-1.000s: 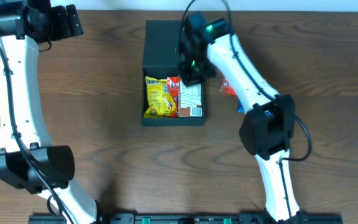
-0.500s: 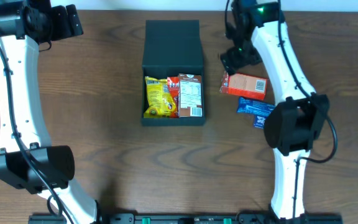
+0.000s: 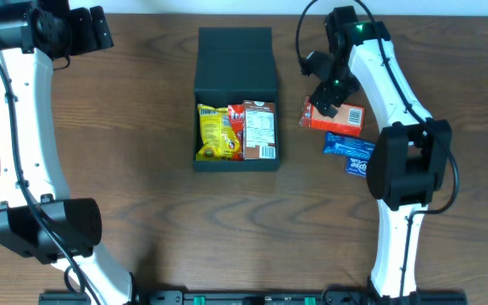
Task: Pack container
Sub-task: 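Grasp the red Hello Panda box with the right gripper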
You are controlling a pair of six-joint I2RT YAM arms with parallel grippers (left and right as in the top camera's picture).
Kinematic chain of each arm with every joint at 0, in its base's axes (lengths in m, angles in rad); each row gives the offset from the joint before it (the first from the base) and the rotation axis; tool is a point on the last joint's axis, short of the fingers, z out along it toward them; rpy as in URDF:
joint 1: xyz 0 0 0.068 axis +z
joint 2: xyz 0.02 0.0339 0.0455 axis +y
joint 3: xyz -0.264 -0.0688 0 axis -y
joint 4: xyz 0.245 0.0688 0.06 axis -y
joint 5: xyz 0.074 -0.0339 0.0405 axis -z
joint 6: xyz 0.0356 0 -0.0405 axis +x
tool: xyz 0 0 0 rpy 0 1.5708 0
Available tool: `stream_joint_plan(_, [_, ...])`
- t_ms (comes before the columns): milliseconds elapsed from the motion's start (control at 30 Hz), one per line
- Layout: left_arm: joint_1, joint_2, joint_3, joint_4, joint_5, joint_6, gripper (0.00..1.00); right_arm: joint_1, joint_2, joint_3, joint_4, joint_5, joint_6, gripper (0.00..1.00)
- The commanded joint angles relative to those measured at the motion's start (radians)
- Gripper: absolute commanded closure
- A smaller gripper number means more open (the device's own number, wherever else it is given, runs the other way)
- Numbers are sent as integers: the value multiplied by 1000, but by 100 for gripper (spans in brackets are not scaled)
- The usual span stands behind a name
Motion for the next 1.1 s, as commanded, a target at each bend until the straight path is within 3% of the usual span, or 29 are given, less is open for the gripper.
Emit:
stream_joint_plan(0, [2, 11, 0, -3, -6, 4, 5, -4, -4, -30, 7, -90, -90, 2])
stream_joint_plan(100, [2, 11, 0, -3, -6, 4, 5, -5, -4, -74, 34, -89, -136, 5])
stream_joint_plan(867, [2, 11, 0, -3, -6, 3, 5, -5, -3, -241, 254, -89, -153, 7])
stream_joint_plan(967, [2, 11, 0, -3, -6, 3, 5, -5, -3, -241, 272, -101, -151, 19])
stream_joint_plan(1067, [2, 11, 0, -3, -6, 3, 5, -4, -3, -241, 287, -104, -149, 24])
